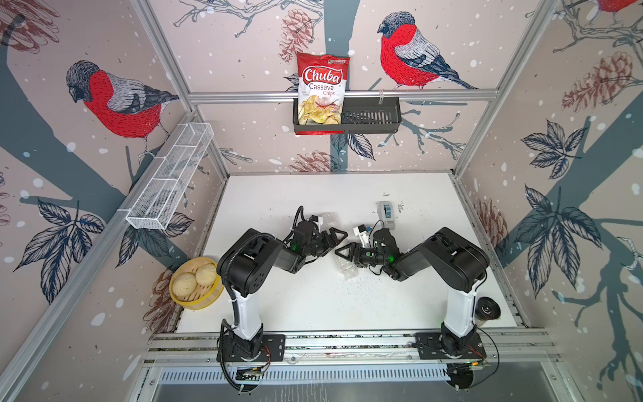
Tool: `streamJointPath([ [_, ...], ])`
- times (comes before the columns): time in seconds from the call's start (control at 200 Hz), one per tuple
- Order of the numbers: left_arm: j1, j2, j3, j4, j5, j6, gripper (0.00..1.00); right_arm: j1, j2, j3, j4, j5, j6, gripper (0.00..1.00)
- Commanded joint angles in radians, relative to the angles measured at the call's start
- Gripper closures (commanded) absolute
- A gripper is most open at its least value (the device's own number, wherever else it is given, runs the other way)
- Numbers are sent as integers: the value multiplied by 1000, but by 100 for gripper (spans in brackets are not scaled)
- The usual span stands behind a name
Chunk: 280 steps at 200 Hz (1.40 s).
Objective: Wrap vases in bubble wrap
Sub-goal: Wrap the vase in bubble wrap, then pick up the wrapped vase from the center of the board.
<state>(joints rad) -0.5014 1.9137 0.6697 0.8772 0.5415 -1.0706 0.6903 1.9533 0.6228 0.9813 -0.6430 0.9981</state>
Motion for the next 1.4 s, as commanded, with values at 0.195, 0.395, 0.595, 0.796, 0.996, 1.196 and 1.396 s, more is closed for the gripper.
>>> streamJointPath([
  [0.195,-1,29,-22,-25,26,-51,9,24,-32,-47,267,-85,47,51],
  [0.395,10,16,-45,18,30,-64,15,22,-57,-27,192,-86,-11,52],
  [0.595,18,-10,-47,14,23,-60,29,27,-44,-10,135,-83,-35,52],
  [0.796,19,-10,-53,83,39,-87,36,48,-25,12,125,-92,-33,52],
  [0.996,24,-29,-68,95,42,-86,59,46,-46,14,55,-81,-74,46],
  [1.196,37,-49,-79,118,69,-84,72,31,-123,15,-153,-34,-210,20],
  [1.396,46,-107,-75,60,111,-18,75,-78,-311,-19,-449,87,-411,2],
])
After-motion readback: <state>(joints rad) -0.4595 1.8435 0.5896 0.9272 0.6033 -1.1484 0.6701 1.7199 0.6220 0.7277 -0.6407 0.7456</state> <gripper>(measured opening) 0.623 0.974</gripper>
